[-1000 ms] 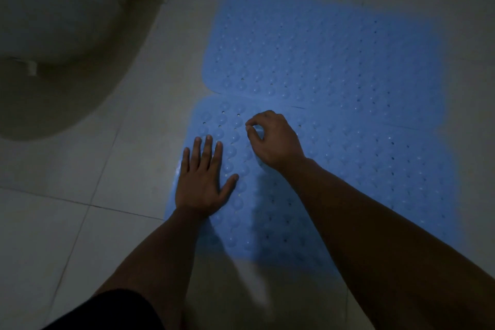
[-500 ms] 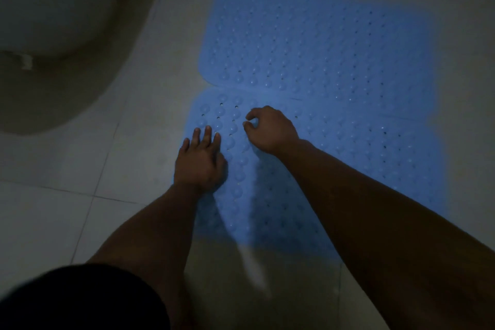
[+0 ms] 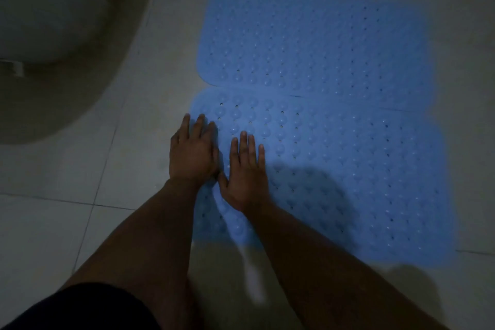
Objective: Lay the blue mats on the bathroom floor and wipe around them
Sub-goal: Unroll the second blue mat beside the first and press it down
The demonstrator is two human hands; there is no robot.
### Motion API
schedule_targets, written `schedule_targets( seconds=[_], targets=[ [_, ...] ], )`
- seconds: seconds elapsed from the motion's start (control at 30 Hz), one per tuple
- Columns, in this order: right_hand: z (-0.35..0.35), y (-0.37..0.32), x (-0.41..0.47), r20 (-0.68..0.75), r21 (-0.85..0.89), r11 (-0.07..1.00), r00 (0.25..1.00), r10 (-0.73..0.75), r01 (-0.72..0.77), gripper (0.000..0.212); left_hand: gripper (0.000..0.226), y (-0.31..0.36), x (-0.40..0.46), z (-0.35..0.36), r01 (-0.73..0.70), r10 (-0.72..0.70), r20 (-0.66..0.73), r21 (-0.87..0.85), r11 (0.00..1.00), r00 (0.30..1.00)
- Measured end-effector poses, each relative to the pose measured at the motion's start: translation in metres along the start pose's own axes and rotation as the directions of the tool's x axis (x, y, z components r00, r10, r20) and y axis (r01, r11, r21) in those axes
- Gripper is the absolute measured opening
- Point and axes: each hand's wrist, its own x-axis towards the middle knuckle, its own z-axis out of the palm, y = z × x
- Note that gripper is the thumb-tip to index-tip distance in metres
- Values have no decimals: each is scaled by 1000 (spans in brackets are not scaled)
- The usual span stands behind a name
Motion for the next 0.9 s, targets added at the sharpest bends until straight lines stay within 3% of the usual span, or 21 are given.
schedule_targets(
  seconds=[0.23,0.4,0.57,0.7,0.77,0.9],
  targets=[
    [10,3,0,-96,31,999,995,-10,13,86,61,-8,-2,11,-7,7,-18,-7,1000,1000],
    [10,-1,2,-39,25,999,999,-20,21,94,59,-19,-2,12,7,-7,-40,5,1000,999],
    [-8,3,7,186,78,997,982,-21,7,97,55,-17,3,2,51,-57,-115,-60,997,992],
    [-69,15,46,462,279,953,886,-28,-115,82,54,-4,3,-15,103,-126,-178,-132,986,976],
    [-105,31,69,420,416,889,908,-1,-192,69,55,5,3,-18,90,-114,-180,-137,987,977],
    [-137,76,75,233,448,866,964,128,-224,59,57,37,0,-9,31,-50,-143,-131,991,989]
  ],
)
